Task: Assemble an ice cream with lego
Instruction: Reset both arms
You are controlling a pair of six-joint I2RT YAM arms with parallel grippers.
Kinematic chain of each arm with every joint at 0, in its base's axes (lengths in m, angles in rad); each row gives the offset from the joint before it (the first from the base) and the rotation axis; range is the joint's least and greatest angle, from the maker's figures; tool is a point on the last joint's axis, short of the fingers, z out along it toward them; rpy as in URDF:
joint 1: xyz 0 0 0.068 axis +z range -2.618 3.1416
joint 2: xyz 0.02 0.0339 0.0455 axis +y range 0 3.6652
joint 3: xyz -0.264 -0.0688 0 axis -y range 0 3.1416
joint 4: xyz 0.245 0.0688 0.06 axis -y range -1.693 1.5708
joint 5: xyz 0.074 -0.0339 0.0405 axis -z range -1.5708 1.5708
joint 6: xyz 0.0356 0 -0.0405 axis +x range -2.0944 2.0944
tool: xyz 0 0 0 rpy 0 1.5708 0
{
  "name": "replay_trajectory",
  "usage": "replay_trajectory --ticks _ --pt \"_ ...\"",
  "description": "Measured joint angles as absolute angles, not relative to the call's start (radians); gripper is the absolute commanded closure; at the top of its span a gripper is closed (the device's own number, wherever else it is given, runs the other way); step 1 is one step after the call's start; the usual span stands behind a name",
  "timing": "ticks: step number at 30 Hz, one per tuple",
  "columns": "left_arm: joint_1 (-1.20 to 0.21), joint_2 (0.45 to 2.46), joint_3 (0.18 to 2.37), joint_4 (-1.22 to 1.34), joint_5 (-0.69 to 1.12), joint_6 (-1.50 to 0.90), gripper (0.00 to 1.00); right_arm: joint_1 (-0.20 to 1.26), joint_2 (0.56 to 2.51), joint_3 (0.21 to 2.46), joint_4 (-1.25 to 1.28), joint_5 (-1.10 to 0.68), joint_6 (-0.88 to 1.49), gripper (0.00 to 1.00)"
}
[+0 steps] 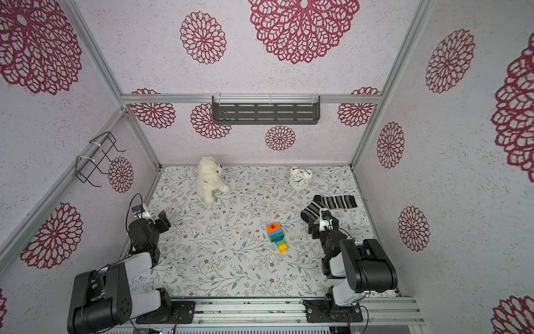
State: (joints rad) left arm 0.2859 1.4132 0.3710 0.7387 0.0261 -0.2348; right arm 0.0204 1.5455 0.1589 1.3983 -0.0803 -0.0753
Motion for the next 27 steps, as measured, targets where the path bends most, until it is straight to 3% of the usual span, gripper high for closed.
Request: replay_trajectory --ticks 3,4,9,27 --pt "0.258 1.510 0.440 0.748 0.085 -0.205 0.23 -0.004 1.544 0.187 1.399 -0.111 -0.057 0.12" --pt "0.244 1.514 0.432 0.777 0.102 -0.192 0.03 -0.006 1.544 0.186 1.394 -0.117 -0.054 0.12" --pt "0.198 1.543 0.396 0.842 0.126 -0.146 0.03 -0.006 1.544 0.186 1.377 -0.140 -0.044 0.01" --pt "0.179 1.545 0.398 0.863 0.095 -0.114 0.03 0.007 1.544 0.179 1.361 -0.064 -0.010 0.01"
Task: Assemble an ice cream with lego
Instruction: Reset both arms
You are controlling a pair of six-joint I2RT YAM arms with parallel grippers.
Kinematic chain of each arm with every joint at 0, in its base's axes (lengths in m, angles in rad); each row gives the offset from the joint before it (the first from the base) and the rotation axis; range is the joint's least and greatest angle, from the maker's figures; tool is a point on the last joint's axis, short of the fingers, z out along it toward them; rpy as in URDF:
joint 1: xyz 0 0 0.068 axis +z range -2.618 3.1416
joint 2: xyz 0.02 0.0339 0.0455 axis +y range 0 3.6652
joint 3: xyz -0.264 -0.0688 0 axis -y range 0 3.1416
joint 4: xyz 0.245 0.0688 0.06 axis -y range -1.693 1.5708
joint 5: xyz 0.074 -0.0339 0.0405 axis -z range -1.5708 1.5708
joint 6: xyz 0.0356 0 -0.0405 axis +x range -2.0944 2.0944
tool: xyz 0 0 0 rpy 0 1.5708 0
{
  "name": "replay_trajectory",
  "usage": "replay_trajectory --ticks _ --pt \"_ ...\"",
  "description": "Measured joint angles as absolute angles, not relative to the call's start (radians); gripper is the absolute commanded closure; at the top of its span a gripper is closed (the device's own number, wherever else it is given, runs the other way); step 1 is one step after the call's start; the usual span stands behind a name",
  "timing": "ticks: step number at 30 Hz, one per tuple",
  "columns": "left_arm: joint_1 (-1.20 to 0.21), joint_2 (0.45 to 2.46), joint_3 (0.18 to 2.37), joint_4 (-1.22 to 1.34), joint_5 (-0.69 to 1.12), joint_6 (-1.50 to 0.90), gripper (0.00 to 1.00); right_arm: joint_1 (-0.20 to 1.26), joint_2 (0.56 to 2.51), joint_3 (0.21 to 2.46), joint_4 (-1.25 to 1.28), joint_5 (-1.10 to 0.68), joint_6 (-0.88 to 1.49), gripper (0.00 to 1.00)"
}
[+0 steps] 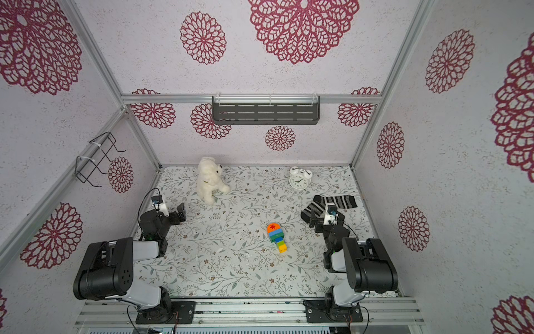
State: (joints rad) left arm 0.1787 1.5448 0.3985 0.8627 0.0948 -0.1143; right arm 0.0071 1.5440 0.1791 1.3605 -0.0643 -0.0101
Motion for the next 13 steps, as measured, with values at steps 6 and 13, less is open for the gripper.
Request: replay_trajectory --ticks 6,13 --pt "0.178 1.545 0.398 0.863 0.095 -0.112 0.03 0.020 1.544 0.182 1.336 -0.057 -0.016 0.01" --pt "0.178 1.545 0.398 0.863 0.095 -0.112 0.03 0.023 1.544 0.196 1.323 -0.030 -0.016 0.01"
